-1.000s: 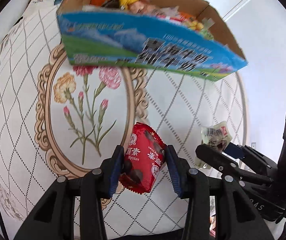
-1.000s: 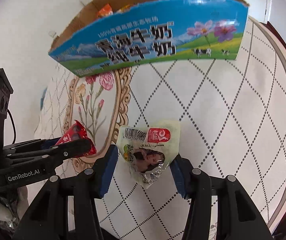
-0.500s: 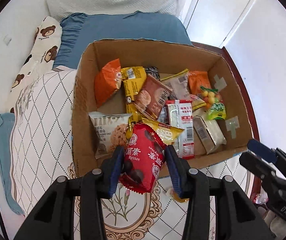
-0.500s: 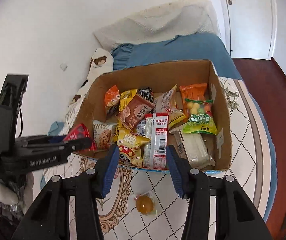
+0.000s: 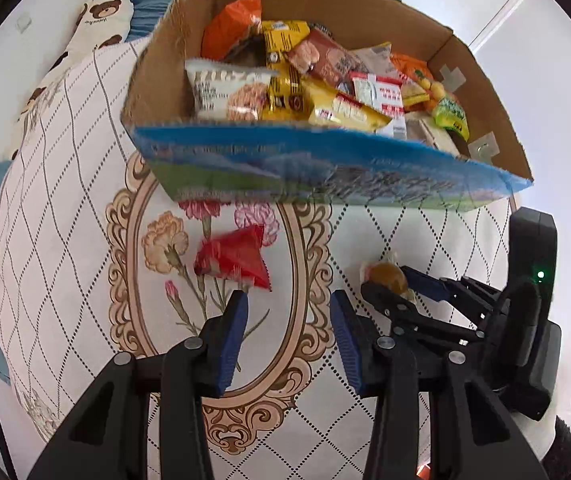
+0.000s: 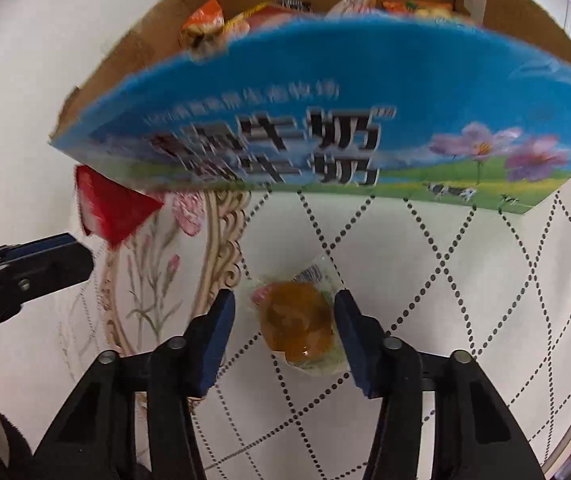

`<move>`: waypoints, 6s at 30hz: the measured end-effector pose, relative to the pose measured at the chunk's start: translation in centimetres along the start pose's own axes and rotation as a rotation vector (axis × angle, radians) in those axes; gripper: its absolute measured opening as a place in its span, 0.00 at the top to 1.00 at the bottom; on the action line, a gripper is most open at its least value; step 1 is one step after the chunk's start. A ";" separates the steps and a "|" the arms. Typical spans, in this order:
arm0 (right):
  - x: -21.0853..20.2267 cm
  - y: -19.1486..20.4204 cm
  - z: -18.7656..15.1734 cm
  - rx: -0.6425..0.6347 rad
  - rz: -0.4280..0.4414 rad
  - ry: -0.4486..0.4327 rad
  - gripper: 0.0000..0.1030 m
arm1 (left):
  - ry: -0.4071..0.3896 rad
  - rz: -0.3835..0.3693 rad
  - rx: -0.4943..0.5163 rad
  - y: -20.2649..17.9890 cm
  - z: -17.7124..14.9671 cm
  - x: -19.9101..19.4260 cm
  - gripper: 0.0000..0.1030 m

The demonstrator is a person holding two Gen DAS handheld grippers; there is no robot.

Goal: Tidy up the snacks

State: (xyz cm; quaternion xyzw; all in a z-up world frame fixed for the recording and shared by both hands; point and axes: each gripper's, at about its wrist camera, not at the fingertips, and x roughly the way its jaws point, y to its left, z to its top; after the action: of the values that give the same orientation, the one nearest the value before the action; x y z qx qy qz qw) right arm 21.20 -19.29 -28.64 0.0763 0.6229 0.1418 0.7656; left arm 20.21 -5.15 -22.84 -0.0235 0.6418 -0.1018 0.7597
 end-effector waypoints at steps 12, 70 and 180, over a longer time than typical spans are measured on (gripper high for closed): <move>-6.4 0.4 -1.7 -0.009 0.057 -0.133 0.60 | -0.075 -0.128 -0.031 -0.3 0.8 -5.0 0.61; -10.2 -3.1 12.5 0.068 -0.184 -0.129 0.02 | -0.005 0.092 0.030 -0.4 13.5 -0.7 0.08; -29.2 2.3 -4.1 0.055 -0.358 -0.624 0.00 | -0.608 0.206 0.057 -6.1 -4.8 -17.8 0.00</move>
State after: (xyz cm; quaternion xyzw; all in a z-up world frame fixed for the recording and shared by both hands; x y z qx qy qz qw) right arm 11.59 -26.43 -1.65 0.0260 0.3664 -0.0413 0.9292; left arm 11.98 -7.31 -5.36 0.0335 0.3813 -0.0306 0.9233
